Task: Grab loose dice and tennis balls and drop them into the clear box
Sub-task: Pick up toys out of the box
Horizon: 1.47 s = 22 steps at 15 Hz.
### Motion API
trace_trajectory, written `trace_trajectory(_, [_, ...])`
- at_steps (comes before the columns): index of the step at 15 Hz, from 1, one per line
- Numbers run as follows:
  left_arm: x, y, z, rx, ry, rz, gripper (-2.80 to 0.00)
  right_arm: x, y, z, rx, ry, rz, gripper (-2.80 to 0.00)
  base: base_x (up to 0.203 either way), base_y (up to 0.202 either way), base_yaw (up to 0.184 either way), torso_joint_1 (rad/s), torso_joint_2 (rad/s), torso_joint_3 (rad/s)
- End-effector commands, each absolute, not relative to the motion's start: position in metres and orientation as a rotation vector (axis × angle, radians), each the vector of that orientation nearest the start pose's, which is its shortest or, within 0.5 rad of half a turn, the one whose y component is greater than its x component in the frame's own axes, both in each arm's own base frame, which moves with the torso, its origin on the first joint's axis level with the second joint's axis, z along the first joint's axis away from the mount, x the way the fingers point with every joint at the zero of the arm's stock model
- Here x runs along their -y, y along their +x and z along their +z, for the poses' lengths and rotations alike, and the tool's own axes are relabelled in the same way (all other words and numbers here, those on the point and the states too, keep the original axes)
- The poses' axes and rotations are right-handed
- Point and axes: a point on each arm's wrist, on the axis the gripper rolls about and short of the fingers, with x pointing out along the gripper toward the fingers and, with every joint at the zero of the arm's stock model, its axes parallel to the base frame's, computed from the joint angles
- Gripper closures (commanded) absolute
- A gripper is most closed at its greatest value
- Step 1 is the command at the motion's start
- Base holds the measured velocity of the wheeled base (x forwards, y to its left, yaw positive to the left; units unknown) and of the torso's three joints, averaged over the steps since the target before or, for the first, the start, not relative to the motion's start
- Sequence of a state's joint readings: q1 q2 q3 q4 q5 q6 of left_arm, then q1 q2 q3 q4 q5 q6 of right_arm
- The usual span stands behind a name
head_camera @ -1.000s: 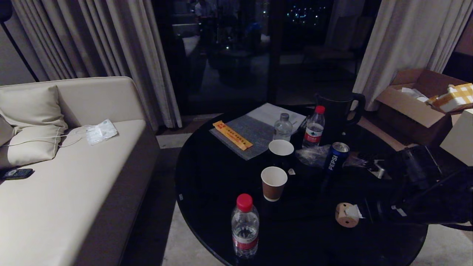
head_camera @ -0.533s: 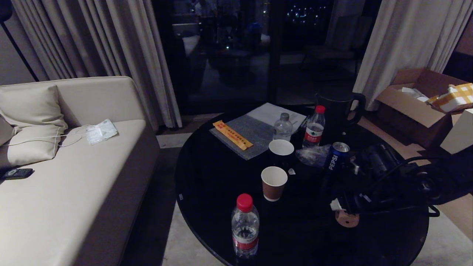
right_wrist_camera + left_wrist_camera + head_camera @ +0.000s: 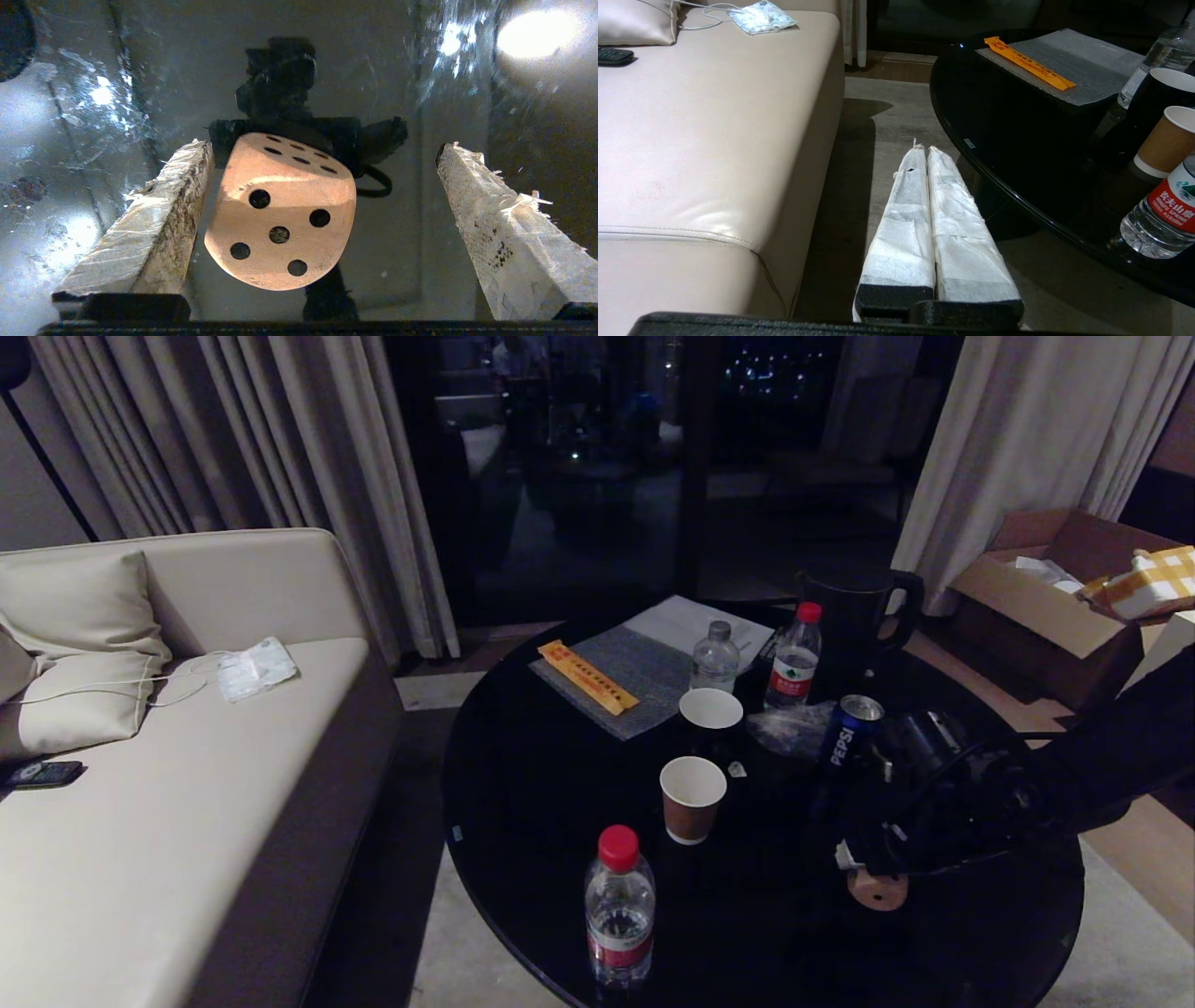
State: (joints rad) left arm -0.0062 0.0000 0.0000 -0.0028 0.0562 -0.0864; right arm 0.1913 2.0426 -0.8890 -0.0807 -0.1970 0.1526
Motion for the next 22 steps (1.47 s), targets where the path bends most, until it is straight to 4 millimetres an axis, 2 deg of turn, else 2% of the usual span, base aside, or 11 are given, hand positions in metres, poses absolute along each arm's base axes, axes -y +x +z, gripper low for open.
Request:
trace_trajectory(1, [-0.001,-0.023,0.075,0.002,-0.087,0.051,0.0,-0.057,0.319,0.048,-1.067,-0.055,-0.093,-2.8,0.0,0.0,0.0,0.0,0.0,0.0])
trace_trajectory(8, [-0.001,-0.023,0.075,0.002,-0.087,0.051,0.0,-0.059,0.3,0.048,-1.226,-0.072,-0.115,-2.8,0.0,0.0,0.0,0.0,0.0,0.0])
trace_trajectory(17, [-0.001,-0.023,0.075,0.002,-0.087,0.051,0.0,-0.066,0.314,0.048,-1.186,-0.046,-0.118,-2.8,0.0,0.0,0.0,0.0,0.0,0.0])
trace_trajectory(18, [-0.001,-0.023,0.075,0.002,-0.087,0.051,0.0,-0.067,0.318,0.048,-1.177,-0.044,-0.117,0.0,0.0,0.0,0.0,0.0,0.0,0.0])
trace_trajectory(22, [-0.001,-0.023,0.075,0.002,-0.087,0.051,0.0,-0.069,0.319,0.044,-1.19,-0.054,-0.118,0.0,0.0,0.0,0.0,0.0,0.0,0.0])
